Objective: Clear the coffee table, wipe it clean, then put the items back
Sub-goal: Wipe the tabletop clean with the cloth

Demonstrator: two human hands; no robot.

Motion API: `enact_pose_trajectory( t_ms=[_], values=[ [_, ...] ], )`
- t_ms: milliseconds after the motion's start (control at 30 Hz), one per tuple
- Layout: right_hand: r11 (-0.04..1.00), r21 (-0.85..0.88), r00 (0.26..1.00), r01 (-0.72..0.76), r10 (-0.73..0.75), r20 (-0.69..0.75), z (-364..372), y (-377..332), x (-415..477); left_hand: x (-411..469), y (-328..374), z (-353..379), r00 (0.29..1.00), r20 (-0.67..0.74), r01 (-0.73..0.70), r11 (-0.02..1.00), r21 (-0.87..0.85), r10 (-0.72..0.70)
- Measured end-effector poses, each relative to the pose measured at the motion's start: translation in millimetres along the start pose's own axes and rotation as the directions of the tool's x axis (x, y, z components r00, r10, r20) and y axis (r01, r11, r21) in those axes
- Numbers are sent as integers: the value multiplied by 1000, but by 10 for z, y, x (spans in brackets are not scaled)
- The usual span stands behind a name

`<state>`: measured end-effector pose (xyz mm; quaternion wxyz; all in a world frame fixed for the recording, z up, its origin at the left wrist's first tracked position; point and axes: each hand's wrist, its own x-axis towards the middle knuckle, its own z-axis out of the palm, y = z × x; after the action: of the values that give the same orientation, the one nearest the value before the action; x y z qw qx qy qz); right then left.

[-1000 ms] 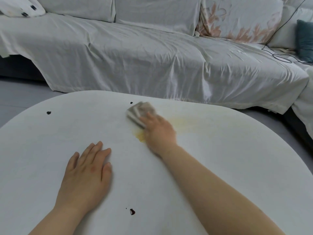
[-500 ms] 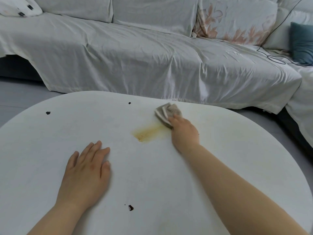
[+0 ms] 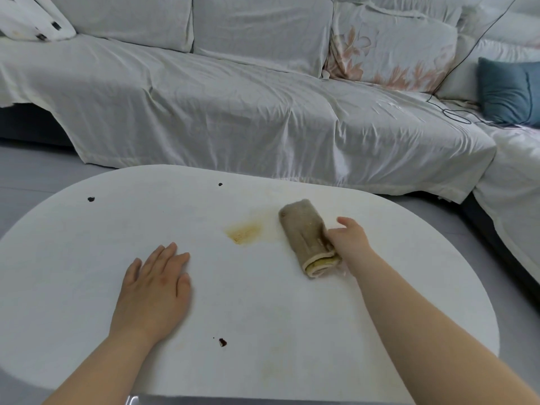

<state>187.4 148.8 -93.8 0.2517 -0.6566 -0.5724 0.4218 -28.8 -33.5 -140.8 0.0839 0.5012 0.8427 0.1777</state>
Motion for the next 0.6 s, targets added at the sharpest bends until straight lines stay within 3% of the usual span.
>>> enact_pose_trajectory(
  t_ms=[67,133,200,267,333,500,567,600],
  values=[
    [979,-194,991,56,-79,-110,-89,62,115,11,-2,11,1000,-4,0,1000,-2,0],
    [945,-272,972,181,-215,-100,-57,83,97,17,-10,14,1000,-5,-3,1000,4,3],
    [824,-456,934,337,-352,54,111,88,-7,16,-13,21,1000,-8,-4,1000,8,4],
    [710,-568,904,416,-392,171,317,114,-30,17,-20,25,1000,-12,-2,1000,5,2],
    [672,-602,889,432,-430,157,427,111,73,24,-24,27,1000,-12,-2,1000,8,2],
    [735,-581,916,349,-398,48,567,-214,491,33,-38,49,1000,-17,-6,1000,23,7],
    [693,-563,875,451,-467,128,901,-396,436,35,-39,40,1000,-14,1,1000,20,0],
    [641,-520,815,564,-533,226,1127,-451,336,35,-38,35,1000,-14,2,1000,20,-2]
  ],
)
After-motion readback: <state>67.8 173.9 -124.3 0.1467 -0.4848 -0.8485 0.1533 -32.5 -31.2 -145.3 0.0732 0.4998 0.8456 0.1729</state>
